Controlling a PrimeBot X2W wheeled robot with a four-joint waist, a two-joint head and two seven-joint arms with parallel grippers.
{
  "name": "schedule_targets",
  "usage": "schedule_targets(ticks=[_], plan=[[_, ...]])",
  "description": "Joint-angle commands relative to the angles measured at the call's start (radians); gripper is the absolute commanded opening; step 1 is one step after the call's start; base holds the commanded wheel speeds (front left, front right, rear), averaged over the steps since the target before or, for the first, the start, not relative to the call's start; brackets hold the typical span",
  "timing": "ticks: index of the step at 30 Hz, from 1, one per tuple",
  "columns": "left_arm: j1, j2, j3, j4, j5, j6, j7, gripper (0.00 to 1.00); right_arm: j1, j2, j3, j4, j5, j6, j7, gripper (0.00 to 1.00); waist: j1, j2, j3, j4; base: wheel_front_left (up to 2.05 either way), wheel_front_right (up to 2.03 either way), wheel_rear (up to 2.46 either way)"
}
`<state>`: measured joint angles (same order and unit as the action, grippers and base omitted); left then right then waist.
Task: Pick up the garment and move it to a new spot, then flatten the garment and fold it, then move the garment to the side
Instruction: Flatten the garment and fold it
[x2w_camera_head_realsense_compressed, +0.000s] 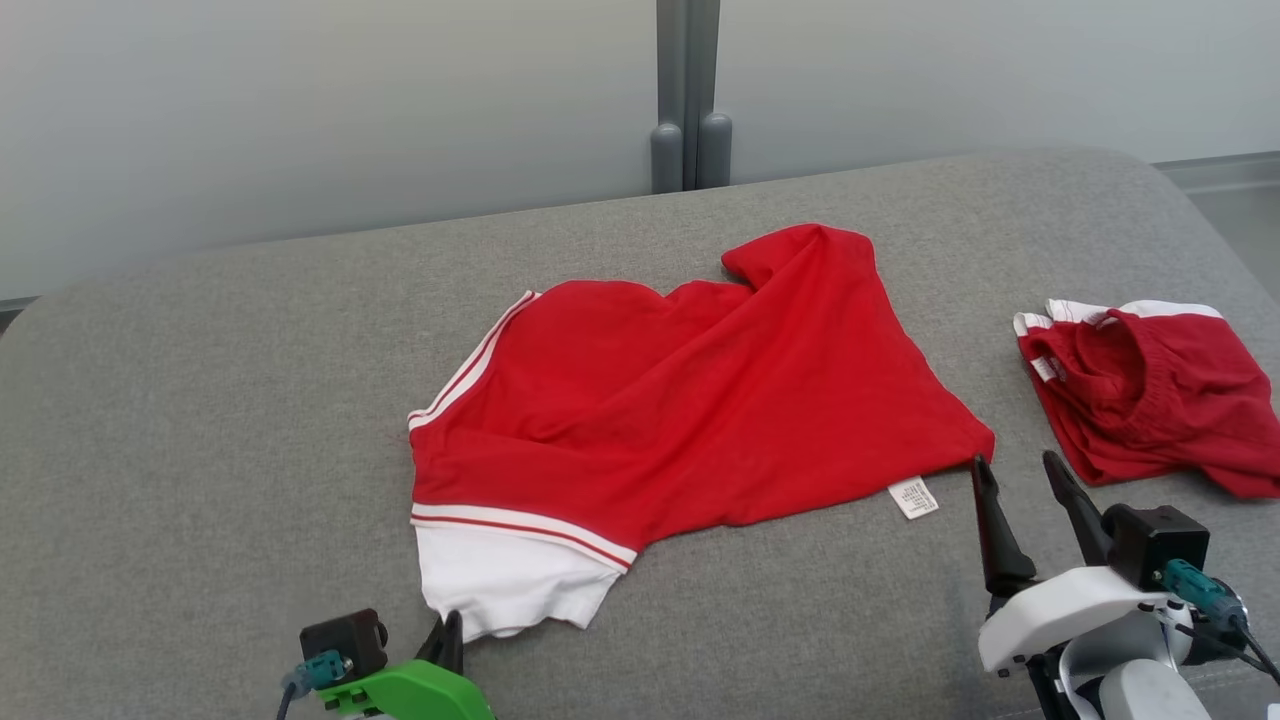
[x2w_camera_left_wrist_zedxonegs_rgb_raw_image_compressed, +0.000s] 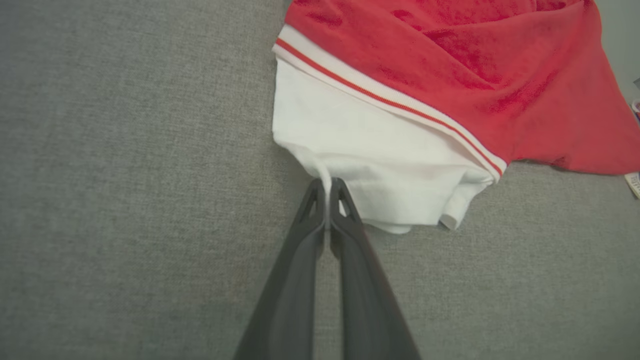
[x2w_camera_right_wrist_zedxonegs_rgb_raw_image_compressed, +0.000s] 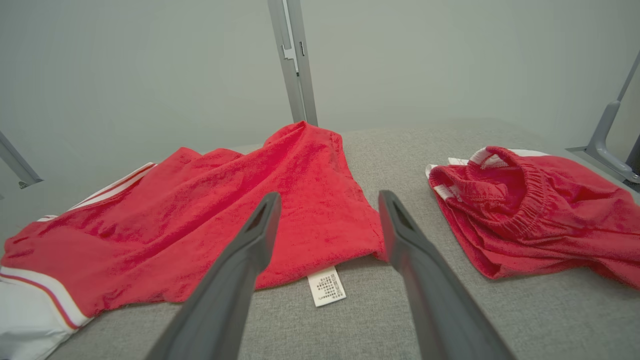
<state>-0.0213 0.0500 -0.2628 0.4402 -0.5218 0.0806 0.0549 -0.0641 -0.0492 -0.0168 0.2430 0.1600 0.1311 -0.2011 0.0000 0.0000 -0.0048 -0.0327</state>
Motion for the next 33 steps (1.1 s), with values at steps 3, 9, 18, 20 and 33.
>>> schedule_targets(ticks=[3, 9, 18, 20, 33], plan=[[-0.017, 0.002, 0.007, -0.051, -0.012, 0.006, -0.031, 0.0, 0.017, -0.003, -0.045, 0.03, 0.019, -0.001, 0.034, 1.0, 0.0, 0.0, 0.0, 0.007, 0.0, 0.0, 0.0], [-0.019, 0.014, 0.035, -0.181, -0.007, 0.03, -0.081, 0.0, -0.012, -0.003, -0.103, 0.101, 0.015, -0.001, 0.107, 1.0, 0.0, 0.0, 0.007, 0.021, 0.0, 0.0, 0.0], [-0.006, 0.042, 0.069, -0.286, 0.001, 0.068, -0.098, 0.0, -0.078, -0.003, -0.15, 0.23, 0.033, -0.001, 0.117, 1.0, 0.0, 0.0, 0.019, 0.039, 0.0, 0.0, 0.0], [0.0, 0.046, 0.069, -0.297, 0.003, 0.071, -0.093, 0.0, -0.099, -0.003, -0.15, 0.266, 0.047, -0.001, 0.117, 1.0, 0.0, 0.0, 0.023, 0.042, 0.0, 0.0, 0.0], [-0.02, 0.042, 0.048, -0.32, -0.001, 0.075, -0.091, 0.0, -0.308, -0.003, -0.183, 0.54, 0.007, -0.001, 0.156, 1.0, 0.0, 0.0, 0.063, 0.081, 0.0, 0.0, 0.0]])
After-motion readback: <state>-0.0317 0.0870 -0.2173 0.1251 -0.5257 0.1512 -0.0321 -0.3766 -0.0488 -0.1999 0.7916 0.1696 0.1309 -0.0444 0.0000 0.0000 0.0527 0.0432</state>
